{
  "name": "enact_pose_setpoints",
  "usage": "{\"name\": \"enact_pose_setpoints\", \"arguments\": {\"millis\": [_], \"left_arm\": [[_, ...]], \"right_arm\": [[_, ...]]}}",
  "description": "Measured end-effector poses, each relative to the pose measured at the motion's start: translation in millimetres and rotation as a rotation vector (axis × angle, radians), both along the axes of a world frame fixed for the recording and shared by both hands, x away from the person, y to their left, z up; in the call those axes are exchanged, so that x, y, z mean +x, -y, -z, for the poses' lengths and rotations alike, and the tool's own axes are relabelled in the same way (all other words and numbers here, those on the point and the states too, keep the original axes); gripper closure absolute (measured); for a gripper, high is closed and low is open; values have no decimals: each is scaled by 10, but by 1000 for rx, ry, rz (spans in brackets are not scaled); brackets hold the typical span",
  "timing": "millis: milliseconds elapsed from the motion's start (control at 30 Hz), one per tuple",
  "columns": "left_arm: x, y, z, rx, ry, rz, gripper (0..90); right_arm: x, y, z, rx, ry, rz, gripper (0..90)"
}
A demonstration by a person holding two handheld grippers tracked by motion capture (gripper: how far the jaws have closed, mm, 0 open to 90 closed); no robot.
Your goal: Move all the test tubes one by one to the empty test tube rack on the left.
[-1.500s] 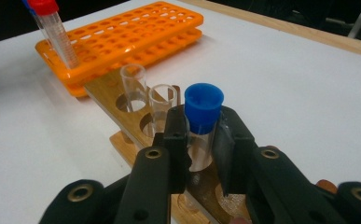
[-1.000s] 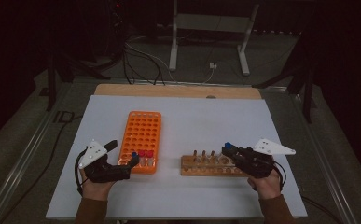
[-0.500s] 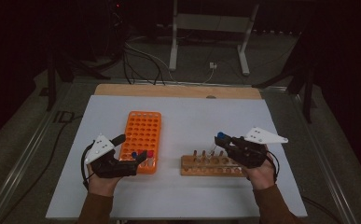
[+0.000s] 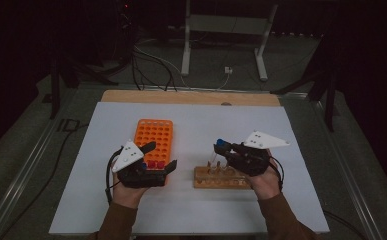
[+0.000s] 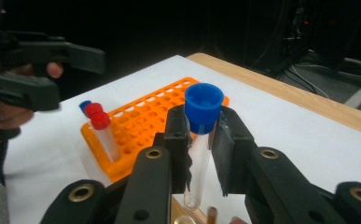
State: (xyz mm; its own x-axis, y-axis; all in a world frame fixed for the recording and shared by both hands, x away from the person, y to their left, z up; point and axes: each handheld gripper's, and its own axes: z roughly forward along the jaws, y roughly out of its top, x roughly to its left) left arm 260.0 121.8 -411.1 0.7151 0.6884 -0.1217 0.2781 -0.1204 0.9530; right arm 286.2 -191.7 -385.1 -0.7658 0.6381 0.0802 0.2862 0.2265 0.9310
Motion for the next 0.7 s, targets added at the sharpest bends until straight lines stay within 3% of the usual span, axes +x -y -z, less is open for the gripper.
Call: {"name": "enact_pose_setpoints", "arguments": {"millis": [333,467,600,700], "left_arm": [[51,361,33,63,-40,89,175],[58,456,52,81,-45,104,271],[66,505,68,97,-39,130,441],[70,532,77,109,-33,132,515]], "right_arm": [[-15,-216,-16,-3,-9,-58,769],[-31,-287,-11,-6,-13,-81,769],[-46,-335,-3,-9,-15,-103,768],[-53,-363,1,-5,-20,-116,768]]}}
